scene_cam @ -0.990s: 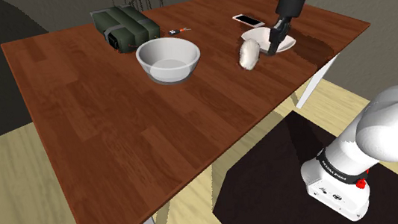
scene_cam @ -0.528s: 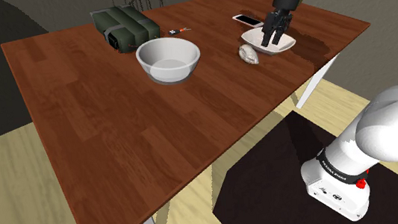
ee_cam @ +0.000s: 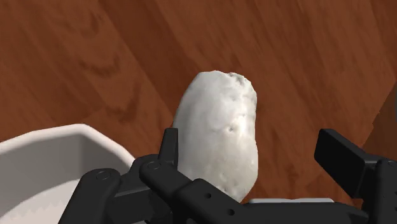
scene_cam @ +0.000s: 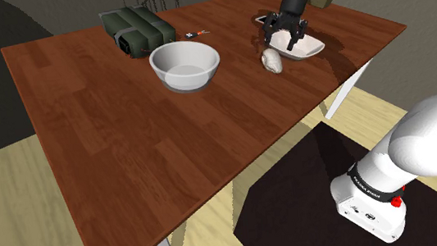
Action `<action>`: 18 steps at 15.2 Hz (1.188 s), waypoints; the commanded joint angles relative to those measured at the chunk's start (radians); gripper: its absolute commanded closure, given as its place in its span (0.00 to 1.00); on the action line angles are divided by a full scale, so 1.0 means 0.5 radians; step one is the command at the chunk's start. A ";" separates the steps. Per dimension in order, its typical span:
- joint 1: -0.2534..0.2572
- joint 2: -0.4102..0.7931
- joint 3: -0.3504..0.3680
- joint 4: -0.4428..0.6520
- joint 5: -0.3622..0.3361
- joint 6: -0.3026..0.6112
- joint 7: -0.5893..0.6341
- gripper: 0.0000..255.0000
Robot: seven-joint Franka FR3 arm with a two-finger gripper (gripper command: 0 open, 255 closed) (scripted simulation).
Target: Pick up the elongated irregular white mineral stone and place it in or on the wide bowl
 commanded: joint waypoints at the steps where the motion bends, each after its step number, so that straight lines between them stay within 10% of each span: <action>1: 0.002 0.014 0.004 -0.043 0.012 0.056 0.016 0.00; 13: 0.012 0.021 0.015 -0.129 0.025 0.151 0.010 0.00; 14: 0.012 0.021 0.015 -0.129 0.025 0.151 0.010 1.00; 18: 0.016 0.021 0.021 -0.127 0.028 0.151 0.019 1.00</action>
